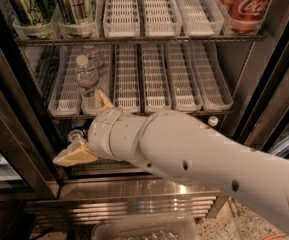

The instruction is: Pick water bottle from middle shelf of fridge

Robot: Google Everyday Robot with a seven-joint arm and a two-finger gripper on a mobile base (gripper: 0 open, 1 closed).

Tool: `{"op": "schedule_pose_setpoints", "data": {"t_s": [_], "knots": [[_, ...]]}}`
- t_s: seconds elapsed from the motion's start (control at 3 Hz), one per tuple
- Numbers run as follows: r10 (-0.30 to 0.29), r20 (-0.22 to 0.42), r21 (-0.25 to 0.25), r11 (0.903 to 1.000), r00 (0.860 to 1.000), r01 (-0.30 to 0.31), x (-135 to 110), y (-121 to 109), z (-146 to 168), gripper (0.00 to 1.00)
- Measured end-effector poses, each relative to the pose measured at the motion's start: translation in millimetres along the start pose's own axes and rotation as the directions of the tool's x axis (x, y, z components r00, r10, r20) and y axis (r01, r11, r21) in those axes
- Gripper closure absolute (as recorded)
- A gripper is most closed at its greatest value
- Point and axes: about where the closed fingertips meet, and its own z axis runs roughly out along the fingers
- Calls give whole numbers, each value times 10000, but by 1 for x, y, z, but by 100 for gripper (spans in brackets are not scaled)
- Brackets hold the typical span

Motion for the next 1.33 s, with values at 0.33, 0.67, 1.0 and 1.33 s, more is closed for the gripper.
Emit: {"op": "schedule_pose_setpoints", "data": {"t_s": [0.33, 0.67, 1.0, 1.33], "knots": [[301, -548, 1130, 9933, 9980, -238, 4, 4, 0, 0], [812, -900, 2361, 9700, 9926, -580, 9, 10, -6, 0], [1268, -853, 3499, 9325, 9883, -894, 9, 1, -8, 0], [2487, -243, 4074, 8870, 9683, -2176, 20, -28, -6, 0]]}}
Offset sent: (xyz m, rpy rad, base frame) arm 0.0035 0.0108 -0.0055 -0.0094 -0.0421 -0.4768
